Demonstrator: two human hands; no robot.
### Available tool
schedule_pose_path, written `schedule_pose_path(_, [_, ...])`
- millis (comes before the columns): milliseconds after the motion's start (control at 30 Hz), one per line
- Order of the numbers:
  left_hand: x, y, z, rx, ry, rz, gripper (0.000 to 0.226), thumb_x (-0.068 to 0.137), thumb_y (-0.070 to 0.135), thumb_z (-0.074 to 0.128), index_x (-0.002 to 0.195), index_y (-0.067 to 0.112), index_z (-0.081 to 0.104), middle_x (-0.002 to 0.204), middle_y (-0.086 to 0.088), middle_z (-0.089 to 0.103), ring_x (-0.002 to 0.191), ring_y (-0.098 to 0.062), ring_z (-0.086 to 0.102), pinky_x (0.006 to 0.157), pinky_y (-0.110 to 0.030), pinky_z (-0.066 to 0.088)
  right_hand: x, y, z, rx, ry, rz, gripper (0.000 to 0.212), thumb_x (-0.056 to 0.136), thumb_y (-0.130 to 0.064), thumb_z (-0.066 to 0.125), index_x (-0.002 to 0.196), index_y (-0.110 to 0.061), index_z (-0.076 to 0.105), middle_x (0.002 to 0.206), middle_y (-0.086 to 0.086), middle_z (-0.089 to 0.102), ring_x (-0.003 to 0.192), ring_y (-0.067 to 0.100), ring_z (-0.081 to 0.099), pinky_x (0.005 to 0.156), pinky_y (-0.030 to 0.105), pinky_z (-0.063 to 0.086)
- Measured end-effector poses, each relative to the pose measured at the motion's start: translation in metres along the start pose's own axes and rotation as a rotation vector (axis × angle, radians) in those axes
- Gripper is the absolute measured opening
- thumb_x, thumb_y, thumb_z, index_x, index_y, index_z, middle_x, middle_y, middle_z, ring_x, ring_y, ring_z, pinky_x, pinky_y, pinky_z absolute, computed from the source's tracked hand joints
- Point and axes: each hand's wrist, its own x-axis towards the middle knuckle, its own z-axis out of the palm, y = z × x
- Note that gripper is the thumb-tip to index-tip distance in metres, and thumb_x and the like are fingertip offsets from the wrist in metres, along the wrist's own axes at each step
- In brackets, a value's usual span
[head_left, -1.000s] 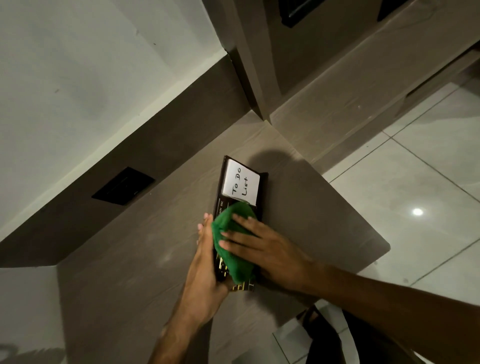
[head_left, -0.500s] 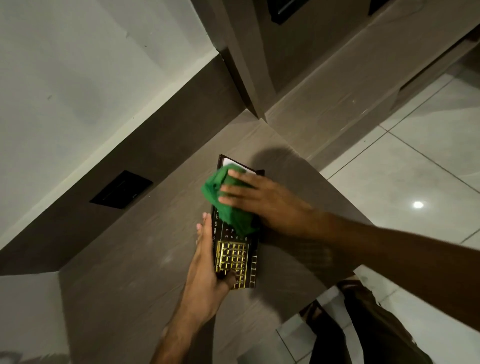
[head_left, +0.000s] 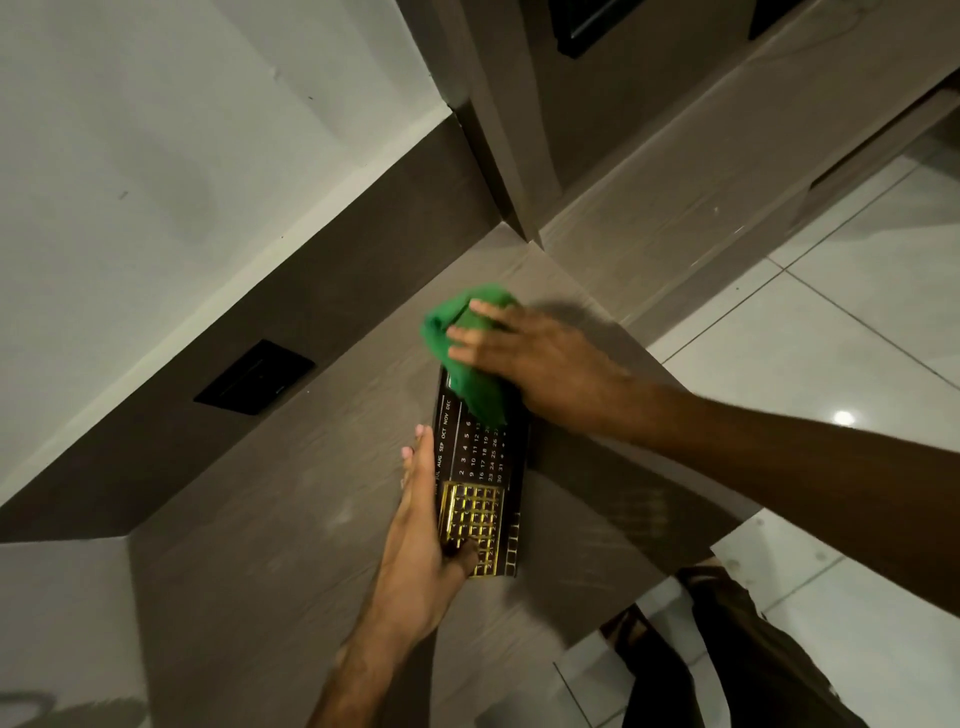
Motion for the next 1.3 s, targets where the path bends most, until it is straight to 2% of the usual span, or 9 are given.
schedule_pose_path(133, [0.001,0.000,0.000,-0.007,0.000,-0.013,0.131,0.074,-0.001,0.076,0.141,0.054,-0.022,0.156,0.018,-0.010,0.149,-0.009,-0.011,0.120,-0.044,0.002,0.014,0.007,-0.006,0.000,0.026,0.131,0.074,0.078,-0.005,0.068,0.145,-0.019,0.040,0.154,0.001,0.036,0.146,0.026,0.017,0.116,0.046,0.019])
schedule_pose_path(333, [0.000,0.000,0.000,-0.006,0.008,0.006,0.127,0.073,-0.001,0.076,0.143,0.049,-0.017,0.157,0.019,-0.009,0.149,-0.008,-0.010,0.123,-0.044,0.003,-0.024,-0.044,0.017,0.007,-0.068,-0.098,0.068,0.077,-0.013,0.055,0.144,-0.018,0.043,0.152,0.004,0.040,0.144,0.033,0.024,0.112,0.050,0.025])
schedule_pose_path(500, [0.000,0.000,-0.002,-0.049,0.015,-0.019,0.124,0.074,-0.006,0.073,0.141,0.053,-0.013,0.156,0.021,-0.009,0.150,-0.012,-0.011,0.122,-0.053,0.006,-0.004,-0.021,0.005,0.035,-0.035,0.117,0.074,0.081,-0.010,0.059,0.150,-0.018,0.032,0.158,0.001,0.028,0.148,0.027,0.011,0.114,0.047,0.020])
schedule_pose_path(600, [0.002,0.000,-0.001,-0.088,0.029,-0.021,0.120,0.074,-0.008,0.072,0.144,0.051,-0.006,0.159,0.021,-0.008,0.150,-0.011,-0.011,0.122,-0.053,0.006,-0.015,-0.044,0.009,0.070,-0.023,0.103,0.075,0.076,-0.007,0.066,0.146,-0.015,0.039,0.155,0.005,0.035,0.146,0.032,0.018,0.112,0.050,0.023])
schedule_pose_path(767, [0.003,-0.003,0.001,-0.123,0.049,0.003,0.109,0.075,-0.001,0.077,0.155,0.027,0.008,0.165,0.006,-0.002,0.151,-0.015,-0.008,0.124,-0.045,0.007,-0.056,-0.090,0.026,0.148,-0.085,0.047,0.065,0.081,-0.021,0.043,0.145,-0.014,0.041,0.154,0.005,0.036,0.145,0.031,0.023,0.110,0.048,0.030])
schedule_pose_path(900, [0.000,-0.007,-0.004,-0.109,0.024,0.005,0.116,0.072,0.002,0.080,0.154,0.034,0.005,0.163,0.015,-0.007,0.150,-0.012,-0.010,0.119,-0.038,0.003,-0.056,-0.088,0.024,0.167,-0.138,0.108,0.069,0.083,-0.026,0.029,0.151,-0.016,0.029,0.160,0.002,0.022,0.148,0.027,0.009,0.114,0.046,0.022])
schedule_pose_path(1000, [-0.009,-0.014,-0.009,-0.144,0.024,-0.039,0.117,0.071,0.000,0.079,0.153,0.037,0.004,0.160,0.023,-0.004,0.150,-0.007,-0.008,0.121,-0.045,0.005,-0.055,-0.088,0.023,0.168,-0.138,0.138,0.068,0.085,-0.025,0.035,0.152,-0.017,0.026,0.161,0.002,0.020,0.148,0.026,0.007,0.115,0.046,0.020])
schedule_pose_path(1133, [-0.021,-0.017,-0.005,-0.234,0.011,-0.067,0.110,0.073,-0.005,0.075,0.150,0.036,0.008,0.153,0.033,0.001,0.151,-0.011,-0.004,0.123,-0.055,0.013,-0.061,-0.102,0.033,0.124,-0.116,0.100,0.075,0.084,-0.022,0.062,0.151,-0.018,0.029,0.160,0.002,0.024,0.148,0.027,0.010,0.113,0.046,0.025])
schedule_pose_path(1300, [-0.022,-0.016,-0.004,-0.351,-0.005,-0.043,0.100,0.075,-0.006,0.074,0.149,0.036,0.022,0.163,0.001,0.021,0.151,-0.028,0.018,0.116,-0.062,0.028,-0.072,-0.122,0.048,0.102,-0.115,0.001,0.077,0.077,-0.025,0.070,0.146,-0.017,0.037,0.156,0.003,0.033,0.146,0.028,0.019,0.106,0.047,0.034])
